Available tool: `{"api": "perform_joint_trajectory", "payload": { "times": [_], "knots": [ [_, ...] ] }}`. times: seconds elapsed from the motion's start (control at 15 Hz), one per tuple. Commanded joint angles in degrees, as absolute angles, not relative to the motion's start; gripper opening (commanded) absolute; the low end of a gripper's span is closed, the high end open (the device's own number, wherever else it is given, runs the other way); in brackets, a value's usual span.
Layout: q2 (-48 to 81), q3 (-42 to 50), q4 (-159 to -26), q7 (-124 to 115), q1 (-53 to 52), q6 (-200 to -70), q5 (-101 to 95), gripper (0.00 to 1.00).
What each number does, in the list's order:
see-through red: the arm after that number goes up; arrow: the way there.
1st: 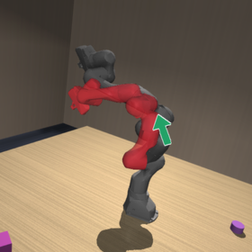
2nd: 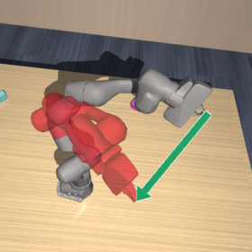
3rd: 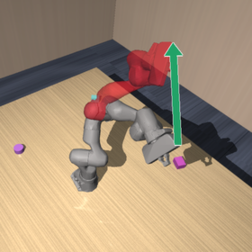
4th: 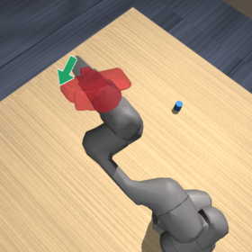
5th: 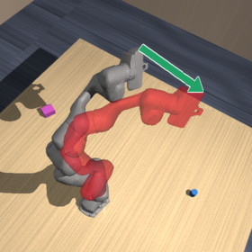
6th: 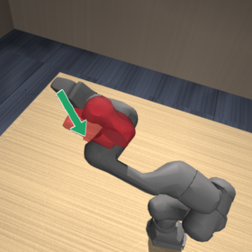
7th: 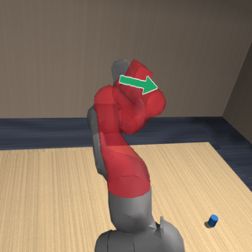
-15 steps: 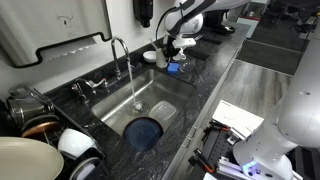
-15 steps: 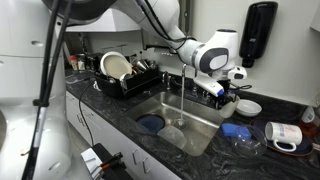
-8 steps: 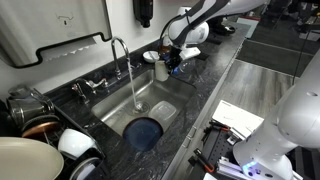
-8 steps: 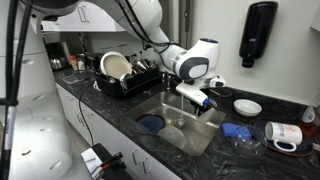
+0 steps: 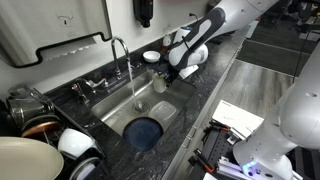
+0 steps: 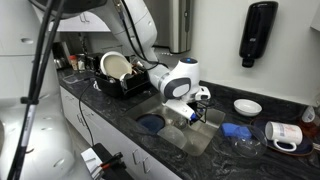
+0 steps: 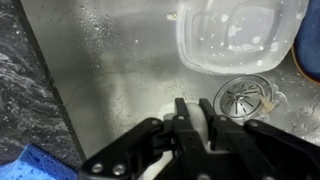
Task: Put the cup in the sink
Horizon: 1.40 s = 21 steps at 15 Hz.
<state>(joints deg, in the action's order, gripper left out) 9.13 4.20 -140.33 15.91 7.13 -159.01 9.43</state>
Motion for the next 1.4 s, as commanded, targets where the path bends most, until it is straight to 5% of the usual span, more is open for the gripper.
{"api": "perform_joint_trajectory", "payload": {
  "times": [0.0,0.73,0.8,0.87,1.33],
  "knots": [
    [12.54,3.09,-142.02,16.24,7.62,-168.81,8.21,0.04],
    [23.29,9.98,-139.10,5.13,3.29,-176.27,-4.12,0.04],
    [23.79,10.40,-138.93,4.63,3.08,-176.14,-4.32,0.32],
    [23.85,10.85,-138.67,4.30,2.77,-175.56,-4.62,0.44],
    [13.85,2.66,-137.45,16.58,12.11,-145.98,0.43,0.90]
  ]
}}
